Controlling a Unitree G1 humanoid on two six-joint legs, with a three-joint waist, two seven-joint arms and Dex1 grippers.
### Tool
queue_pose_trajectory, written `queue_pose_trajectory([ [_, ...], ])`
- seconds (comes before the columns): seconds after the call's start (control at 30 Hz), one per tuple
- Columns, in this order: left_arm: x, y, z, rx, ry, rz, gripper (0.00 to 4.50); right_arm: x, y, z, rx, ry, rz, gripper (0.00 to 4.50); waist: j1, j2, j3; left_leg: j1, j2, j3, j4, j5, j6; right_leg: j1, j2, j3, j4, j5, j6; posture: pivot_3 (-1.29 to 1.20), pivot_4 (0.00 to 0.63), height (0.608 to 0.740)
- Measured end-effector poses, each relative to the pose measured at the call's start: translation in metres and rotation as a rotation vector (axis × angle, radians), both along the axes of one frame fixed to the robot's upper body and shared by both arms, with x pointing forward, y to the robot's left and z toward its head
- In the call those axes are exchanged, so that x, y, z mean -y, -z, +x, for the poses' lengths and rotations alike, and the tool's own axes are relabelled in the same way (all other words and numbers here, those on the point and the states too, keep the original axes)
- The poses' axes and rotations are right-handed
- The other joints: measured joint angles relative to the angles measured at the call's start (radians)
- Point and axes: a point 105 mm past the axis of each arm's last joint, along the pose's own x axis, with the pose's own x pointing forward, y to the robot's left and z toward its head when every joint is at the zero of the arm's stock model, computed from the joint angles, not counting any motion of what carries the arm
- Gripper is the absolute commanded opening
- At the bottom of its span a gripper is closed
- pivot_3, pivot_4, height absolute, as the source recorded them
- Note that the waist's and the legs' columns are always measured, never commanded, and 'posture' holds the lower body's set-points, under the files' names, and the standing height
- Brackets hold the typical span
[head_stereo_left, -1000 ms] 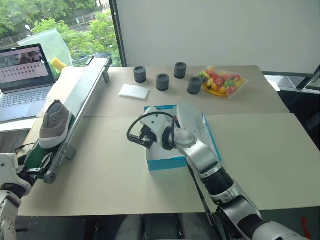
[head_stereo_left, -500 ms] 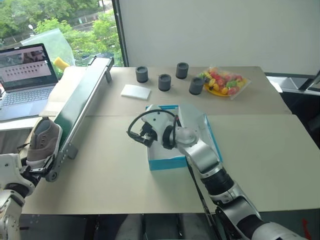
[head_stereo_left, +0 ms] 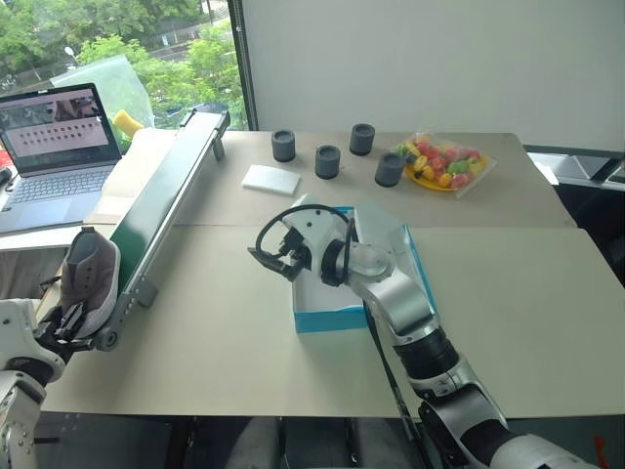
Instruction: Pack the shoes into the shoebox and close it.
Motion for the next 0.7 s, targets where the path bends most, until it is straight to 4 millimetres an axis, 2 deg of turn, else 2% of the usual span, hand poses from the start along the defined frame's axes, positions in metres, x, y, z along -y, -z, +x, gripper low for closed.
queue_pose_trajectory([
  [0.03, 0.0003, 0.0, -0.0001, -0.001, 0.001, 0.0, 0.19, 0.0002, 0.0002, 0.0001, -0.003, 0.001, 0.0, 4.5, 0.001, 0.0, 0.0, 0.0, 0.0, 0.0, 0.0, 0.0, 0.0, 0.0, 0.0, 0.0, 0.0, 0.0, 0.0, 0.0, 0.15, 0.74],
  [0.7, 0.0011, -0.0006, 0.0039, -0.004, -0.012, 0.017, 0.09, 0.0021, 0.0002, 0.0021, -0.008, 0.018, 0.001, 4.5, 0.002, 0.0, 0.0, 0.0, 0.0, 0.0, 0.0, 0.0, 0.0, 0.0, 0.0, 0.0, 0.0, 0.0, 0.0, 0.0, 0.15, 0.74],
])
